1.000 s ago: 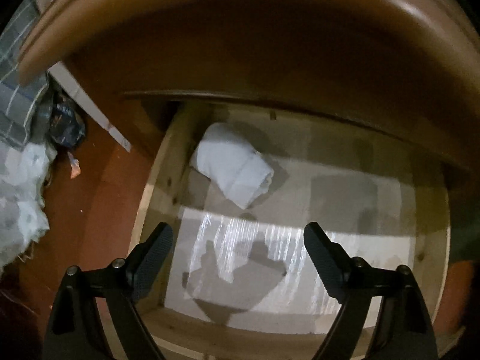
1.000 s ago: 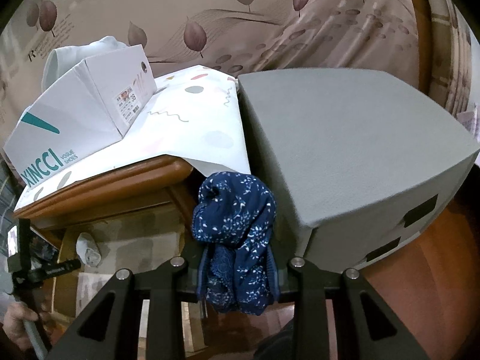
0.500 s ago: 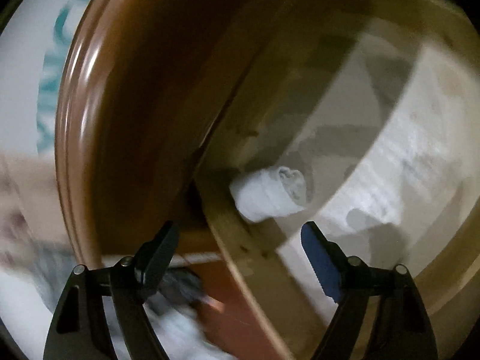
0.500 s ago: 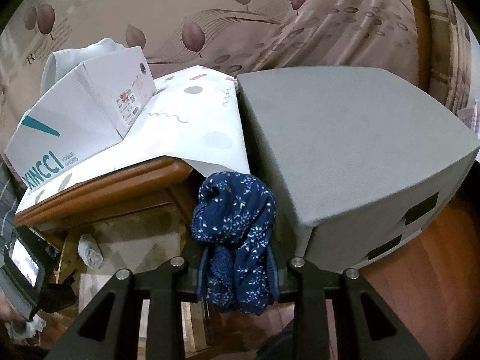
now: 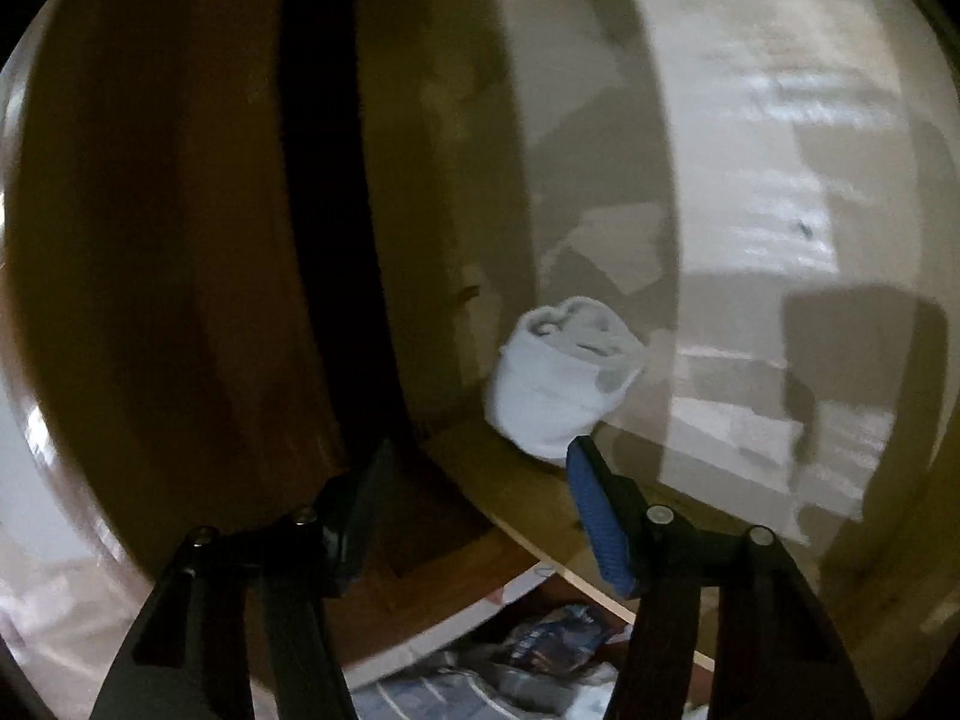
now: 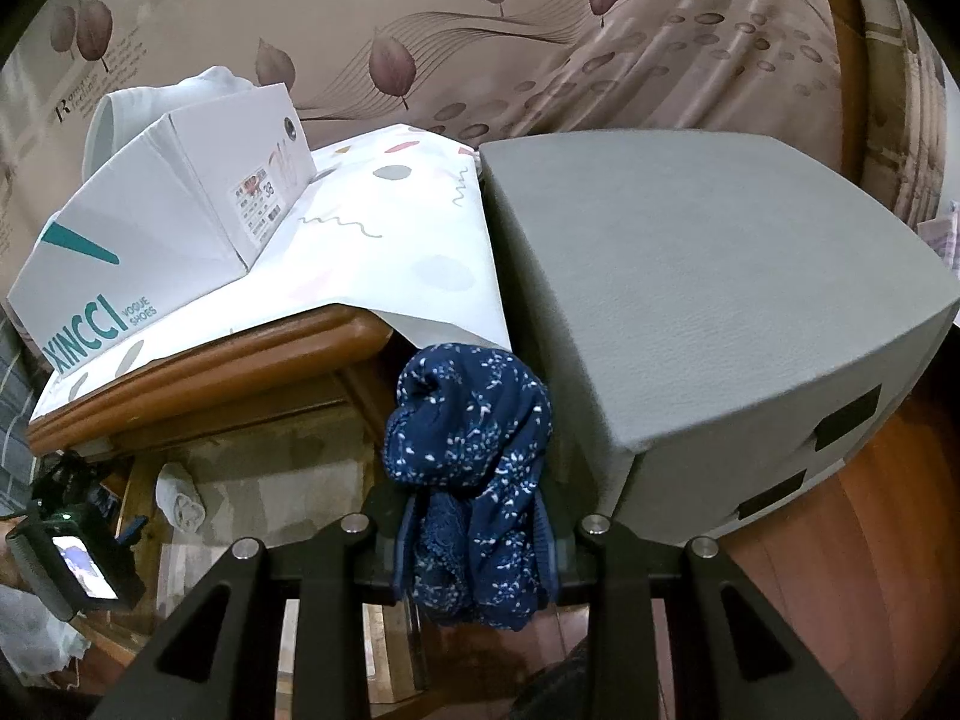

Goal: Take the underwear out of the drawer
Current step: 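Grasp the white rolled sock with the left gripper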

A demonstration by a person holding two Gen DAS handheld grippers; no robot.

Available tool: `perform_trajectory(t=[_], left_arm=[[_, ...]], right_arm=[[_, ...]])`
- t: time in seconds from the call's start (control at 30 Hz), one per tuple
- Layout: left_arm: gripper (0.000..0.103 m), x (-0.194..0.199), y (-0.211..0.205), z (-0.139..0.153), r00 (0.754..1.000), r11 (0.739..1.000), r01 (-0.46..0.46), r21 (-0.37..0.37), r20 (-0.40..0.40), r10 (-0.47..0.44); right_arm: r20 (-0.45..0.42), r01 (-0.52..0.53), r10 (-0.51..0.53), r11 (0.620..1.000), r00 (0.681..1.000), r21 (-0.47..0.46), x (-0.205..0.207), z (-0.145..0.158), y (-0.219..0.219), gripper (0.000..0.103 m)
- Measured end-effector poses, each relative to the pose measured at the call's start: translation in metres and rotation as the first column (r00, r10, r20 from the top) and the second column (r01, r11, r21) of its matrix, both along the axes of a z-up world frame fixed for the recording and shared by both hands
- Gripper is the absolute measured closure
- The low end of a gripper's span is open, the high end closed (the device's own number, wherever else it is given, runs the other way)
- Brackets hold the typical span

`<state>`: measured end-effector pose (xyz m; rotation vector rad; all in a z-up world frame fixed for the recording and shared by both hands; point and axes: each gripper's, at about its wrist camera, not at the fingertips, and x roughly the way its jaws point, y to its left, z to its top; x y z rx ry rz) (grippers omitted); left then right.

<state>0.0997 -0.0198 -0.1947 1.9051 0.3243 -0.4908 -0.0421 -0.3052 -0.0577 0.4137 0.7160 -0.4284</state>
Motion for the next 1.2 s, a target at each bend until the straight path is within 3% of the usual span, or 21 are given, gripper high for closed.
perform_trajectory(t=[0.17, 0.3, 0.33, 0.47, 0.73, 0.77, 0.83, 0.97, 1.07, 1.2], left_arm=[[0.051, 0.009, 0.0, -0.016, 0.997, 0.993, 0.069, 0.092, 0.009, -0.07], [0.053, 0.018, -0.006, -0.021, 0.994, 0.986, 0.11, 0.126, -0.032, -0.107], [0.059, 0.018, -0.007, -0.022, 0.992, 0.983, 0.127, 0.134, -0.037, -0.123], [0.059, 0.019, -0.004, -0.034, 0.976, 0.956, 0.216, 0.198, -0.056, -0.209], [0.06, 0.032, -0.014, -0.041, 0.969, 0.937, 0.237, 0.256, -0.128, -0.21], [0.061, 0.033, -0.016, -0.041, 0.969, 0.937, 0.234, 0.258, -0.138, -0.204], [0.08, 0.038, -0.026, -0.04, 0.972, 0.946, 0.201, 0.254, -0.175, -0.16], [0.085, 0.041, -0.036, -0.039, 0.974, 0.957, 0.169, 0.237, -0.191, -0.125], [0.089, 0.046, -0.045, -0.031, 0.969, 0.977, 0.105, 0.184, -0.241, -0.058], [0.091, 0.039, -0.061, -0.015, 0.941, 0.994, 0.012, 0.112, -0.336, 0.026]], right_arm=[[-0.005, -0.003, 0.003, 1.0, 1.0, 0.004, 0.001, -0.001, 0.0, 0.072], [-0.012, -0.009, 0.009, 1.0, 1.0, 0.007, 0.004, -0.001, 0.001, 0.072], [-0.012, -0.01, 0.01, 1.0, 1.0, 0.007, 0.004, 0.0, 0.002, 0.072], [-0.011, -0.012, 0.012, 1.0, 1.0, 0.003, 0.005, 0.001, 0.003, 0.072], [-0.018, -0.027, 0.027, 1.0, 0.999, -0.008, 0.008, 0.001, 0.007, 0.072], [-0.019, -0.03, 0.03, 1.0, 0.999, -0.003, 0.009, 0.001, 0.007, 0.072], [-0.018, -0.032, 0.032, 0.999, 0.999, -0.003, 0.01, 0.001, 0.007, 0.072], [-0.018, -0.039, 0.039, 0.999, 0.999, -0.005, 0.01, 0.001, 0.007, 0.072], [-0.017, -0.041, 0.041, 0.999, 0.999, 0.005, 0.01, 0.0, 0.007, 0.072], [-0.018, -0.04, 0.04, 0.999, 0.999, 0.011, 0.009, 0.001, 0.006, 0.072]])
